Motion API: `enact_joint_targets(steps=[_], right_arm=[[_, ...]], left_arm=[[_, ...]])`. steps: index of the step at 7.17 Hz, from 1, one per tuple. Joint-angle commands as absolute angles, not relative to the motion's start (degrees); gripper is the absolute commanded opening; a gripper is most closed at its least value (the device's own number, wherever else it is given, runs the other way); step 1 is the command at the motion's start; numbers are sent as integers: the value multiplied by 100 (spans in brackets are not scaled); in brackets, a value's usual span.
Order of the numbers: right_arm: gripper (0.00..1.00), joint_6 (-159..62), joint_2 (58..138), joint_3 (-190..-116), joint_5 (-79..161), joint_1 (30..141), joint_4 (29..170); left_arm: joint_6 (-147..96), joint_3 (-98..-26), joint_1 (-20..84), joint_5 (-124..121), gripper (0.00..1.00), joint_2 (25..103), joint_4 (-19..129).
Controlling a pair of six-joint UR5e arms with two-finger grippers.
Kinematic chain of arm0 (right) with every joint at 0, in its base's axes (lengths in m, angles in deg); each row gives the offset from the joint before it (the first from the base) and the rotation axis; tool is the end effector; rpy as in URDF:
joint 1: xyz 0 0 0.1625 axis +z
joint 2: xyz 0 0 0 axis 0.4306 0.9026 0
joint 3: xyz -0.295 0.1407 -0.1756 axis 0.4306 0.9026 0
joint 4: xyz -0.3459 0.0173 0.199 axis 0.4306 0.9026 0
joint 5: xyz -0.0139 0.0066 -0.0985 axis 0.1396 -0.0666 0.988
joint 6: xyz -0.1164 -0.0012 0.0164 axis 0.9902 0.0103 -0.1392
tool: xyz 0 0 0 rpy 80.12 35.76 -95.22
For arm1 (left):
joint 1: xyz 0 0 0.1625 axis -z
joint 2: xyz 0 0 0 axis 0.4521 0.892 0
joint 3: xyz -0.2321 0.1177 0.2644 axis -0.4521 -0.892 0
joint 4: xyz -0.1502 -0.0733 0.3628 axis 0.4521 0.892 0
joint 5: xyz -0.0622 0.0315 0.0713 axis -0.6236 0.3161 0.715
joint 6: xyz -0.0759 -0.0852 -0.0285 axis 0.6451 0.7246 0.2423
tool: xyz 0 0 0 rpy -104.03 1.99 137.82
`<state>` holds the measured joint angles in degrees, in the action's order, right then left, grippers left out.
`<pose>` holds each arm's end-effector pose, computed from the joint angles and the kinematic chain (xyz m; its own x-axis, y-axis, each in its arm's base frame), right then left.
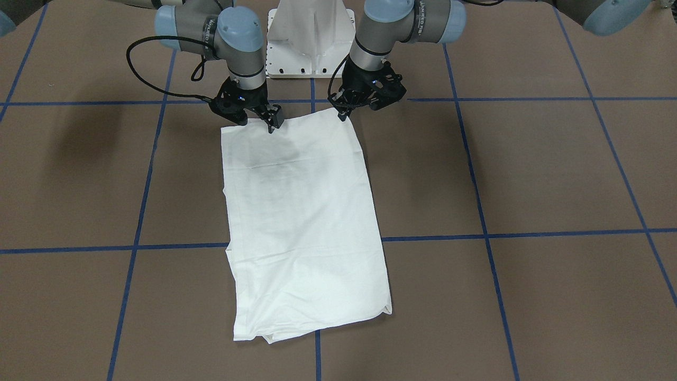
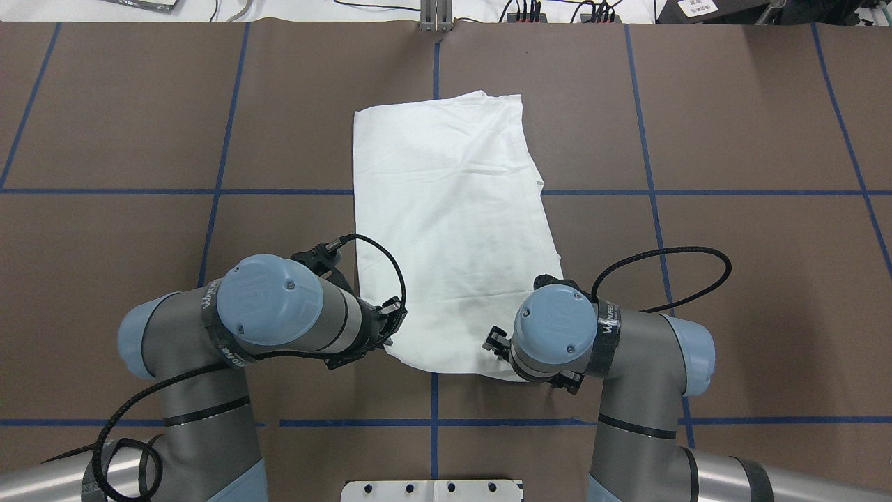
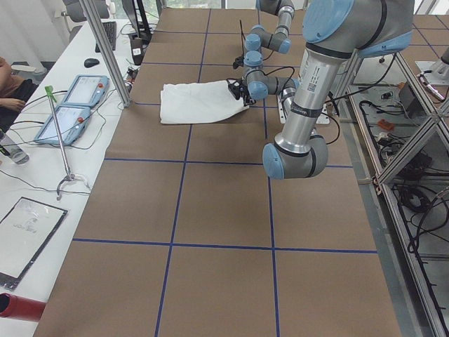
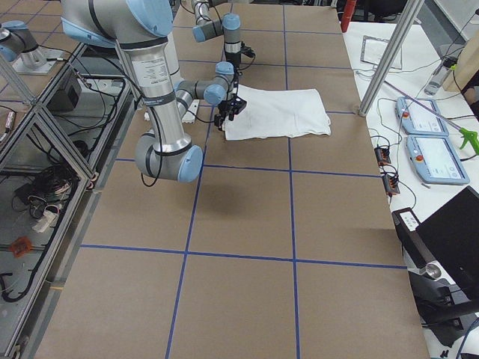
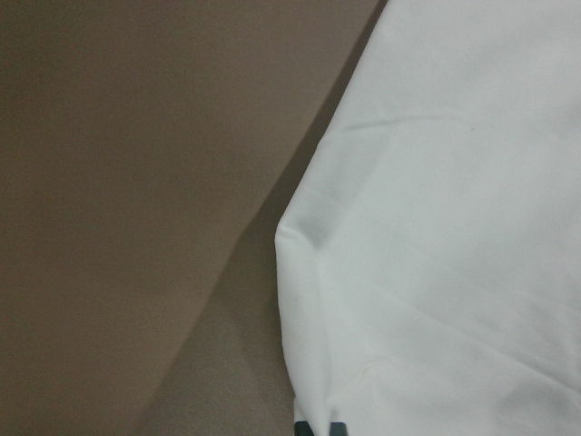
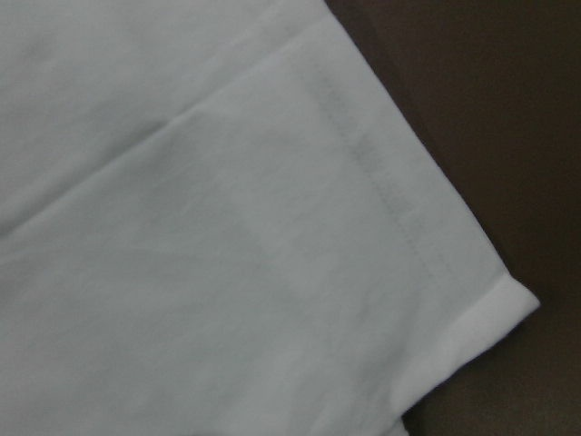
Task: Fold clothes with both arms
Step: 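Close both grippers on the shirt's two corners nearest the robot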
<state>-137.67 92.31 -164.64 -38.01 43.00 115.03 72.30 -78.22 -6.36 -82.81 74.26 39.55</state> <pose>-0.5381 -0.2834 0.2801 0.6757 0.4852 0.5550 -0.3613 0.8742 -0.3244 0.5162 -0.3070 0.1865 0.3990 -0.5519 -0.7323 0.3434 0.8304 -0.4387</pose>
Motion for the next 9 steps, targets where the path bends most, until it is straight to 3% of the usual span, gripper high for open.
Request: enact_joint_targets(steps=[1,3,4,7,9], right_arm=[[99,-13783,9233,-16422,-3804,4291,11503],[46,-13783,9198,-16440,-3804,4291,11503],[30,-13739,9206,-16492,-3830,4308,11503],[3,-13756,9180,-16466,-3813,4282,11494],[0,-13765,9128,-16466,-3813,4282,11503]], left_arm=[[7230,-7822,-640,-8273,0,7425,3954],[7230,-7822,-640,-8273,0,7425,3954],[7230,-7822,-640,-8273,0,7425,3954],[7230,-7822,-640,-8273,0,7416,3954],[7230,-7813,-640,-8273,0,7425,3954]])
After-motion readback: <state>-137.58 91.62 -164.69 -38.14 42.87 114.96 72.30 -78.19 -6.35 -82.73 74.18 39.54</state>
